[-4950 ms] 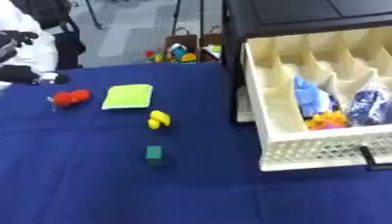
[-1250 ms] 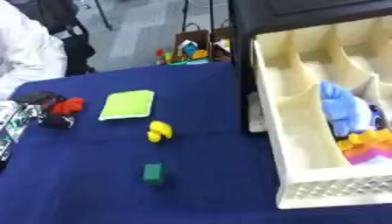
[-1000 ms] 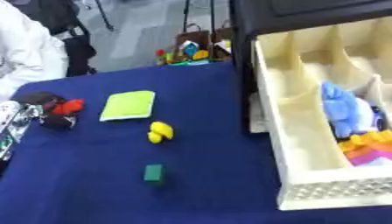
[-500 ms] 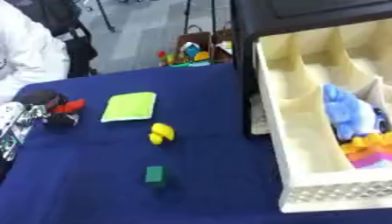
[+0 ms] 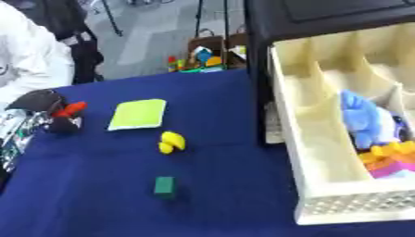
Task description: Pick up objects from table and place into drawer.
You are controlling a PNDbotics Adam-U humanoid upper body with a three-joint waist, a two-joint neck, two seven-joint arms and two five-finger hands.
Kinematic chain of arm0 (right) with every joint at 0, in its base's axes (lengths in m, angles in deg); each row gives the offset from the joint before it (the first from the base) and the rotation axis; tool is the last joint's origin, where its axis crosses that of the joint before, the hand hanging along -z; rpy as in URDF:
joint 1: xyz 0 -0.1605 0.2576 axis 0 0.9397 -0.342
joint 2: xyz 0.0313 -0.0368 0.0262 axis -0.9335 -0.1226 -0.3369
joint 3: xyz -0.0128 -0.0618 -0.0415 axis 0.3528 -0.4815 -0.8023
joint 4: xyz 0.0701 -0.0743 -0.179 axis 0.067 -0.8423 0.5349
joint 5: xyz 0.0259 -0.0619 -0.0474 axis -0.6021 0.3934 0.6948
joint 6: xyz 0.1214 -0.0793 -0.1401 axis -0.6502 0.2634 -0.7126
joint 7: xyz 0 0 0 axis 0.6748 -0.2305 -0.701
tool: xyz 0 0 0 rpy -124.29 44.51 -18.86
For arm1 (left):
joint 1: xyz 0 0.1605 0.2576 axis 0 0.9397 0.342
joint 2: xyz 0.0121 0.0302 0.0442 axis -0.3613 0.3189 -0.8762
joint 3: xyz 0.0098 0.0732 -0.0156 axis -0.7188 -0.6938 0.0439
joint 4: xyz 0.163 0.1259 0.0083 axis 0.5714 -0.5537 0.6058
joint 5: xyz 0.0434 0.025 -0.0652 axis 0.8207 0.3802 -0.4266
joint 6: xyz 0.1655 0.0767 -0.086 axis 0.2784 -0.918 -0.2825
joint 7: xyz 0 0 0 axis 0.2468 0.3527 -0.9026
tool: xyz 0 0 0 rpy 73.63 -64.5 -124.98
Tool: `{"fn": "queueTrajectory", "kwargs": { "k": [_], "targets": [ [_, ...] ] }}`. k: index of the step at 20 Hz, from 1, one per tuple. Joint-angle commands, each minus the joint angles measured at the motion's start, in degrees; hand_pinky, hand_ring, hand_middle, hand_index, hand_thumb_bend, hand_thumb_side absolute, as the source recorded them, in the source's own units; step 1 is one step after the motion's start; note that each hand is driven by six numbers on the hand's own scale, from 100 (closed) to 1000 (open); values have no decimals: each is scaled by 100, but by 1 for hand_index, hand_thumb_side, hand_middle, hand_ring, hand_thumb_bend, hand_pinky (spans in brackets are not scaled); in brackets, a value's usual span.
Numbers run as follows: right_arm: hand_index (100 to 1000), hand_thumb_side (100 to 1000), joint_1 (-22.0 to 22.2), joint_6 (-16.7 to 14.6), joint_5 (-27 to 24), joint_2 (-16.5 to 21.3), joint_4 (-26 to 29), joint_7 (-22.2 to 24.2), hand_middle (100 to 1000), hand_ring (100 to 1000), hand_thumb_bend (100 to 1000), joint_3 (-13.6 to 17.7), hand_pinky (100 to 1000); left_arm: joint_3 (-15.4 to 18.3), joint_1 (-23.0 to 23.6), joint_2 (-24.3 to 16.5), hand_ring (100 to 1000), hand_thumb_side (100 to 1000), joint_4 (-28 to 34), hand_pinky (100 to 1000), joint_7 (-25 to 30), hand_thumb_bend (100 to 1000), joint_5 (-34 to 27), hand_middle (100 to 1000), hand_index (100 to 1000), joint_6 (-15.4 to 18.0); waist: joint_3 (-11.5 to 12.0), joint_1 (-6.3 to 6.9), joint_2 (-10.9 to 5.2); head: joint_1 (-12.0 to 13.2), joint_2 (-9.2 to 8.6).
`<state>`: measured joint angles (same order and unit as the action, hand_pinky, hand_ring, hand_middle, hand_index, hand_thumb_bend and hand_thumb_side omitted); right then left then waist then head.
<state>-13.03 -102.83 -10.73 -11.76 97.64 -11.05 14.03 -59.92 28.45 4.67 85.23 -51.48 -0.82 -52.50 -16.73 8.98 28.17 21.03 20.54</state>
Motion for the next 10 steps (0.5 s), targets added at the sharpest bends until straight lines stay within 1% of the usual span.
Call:
{"fn": "queueTrajectory", "kwargs": {
  "k": [1, 4, 6, 8, 10],
  "targets": [
    [774, 1000, -44, -345, -20, 119, 55, -376, 575, 627, 100, 38, 574, 17, -34, -204, 605, 645, 72, 362, -240, 100, 130, 504, 602, -26, 26, -38, -205, 24, -4],
    [774, 1000, -33, -341, -21, 118, 55, -388, 575, 627, 100, 46, 574, 12, -16, -208, 596, 642, 91, 354, -406, 100, 191, 497, 598, -59, 42, -45, -232, 16, 19],
    [774, 1000, -16, -335, -17, 115, 55, -393, 575, 626, 100, 54, 574, -5, -3, -222, 567, 620, 159, 343, -524, 100, 237, 487, 581, -79, 70, -54, -269, -5, 44],
    [774, 1000, 6, -330, -13, 108, 55, -396, 576, 626, 100, 60, 573, -27, 11, -228, 561, 605, 284, 338, -688, 100, 285, 480, 567, -121, 109, -64, -315, -38, 76],
    [774, 1000, 34, -319, -6, 101, 55, -401, 575, 624, 100, 72, 573, -45, 31, -227, 561, 592, 454, 337, -865, 100, 207, 473, 560, -147, 151, -77, -371, -71, 110]
  ]
}}
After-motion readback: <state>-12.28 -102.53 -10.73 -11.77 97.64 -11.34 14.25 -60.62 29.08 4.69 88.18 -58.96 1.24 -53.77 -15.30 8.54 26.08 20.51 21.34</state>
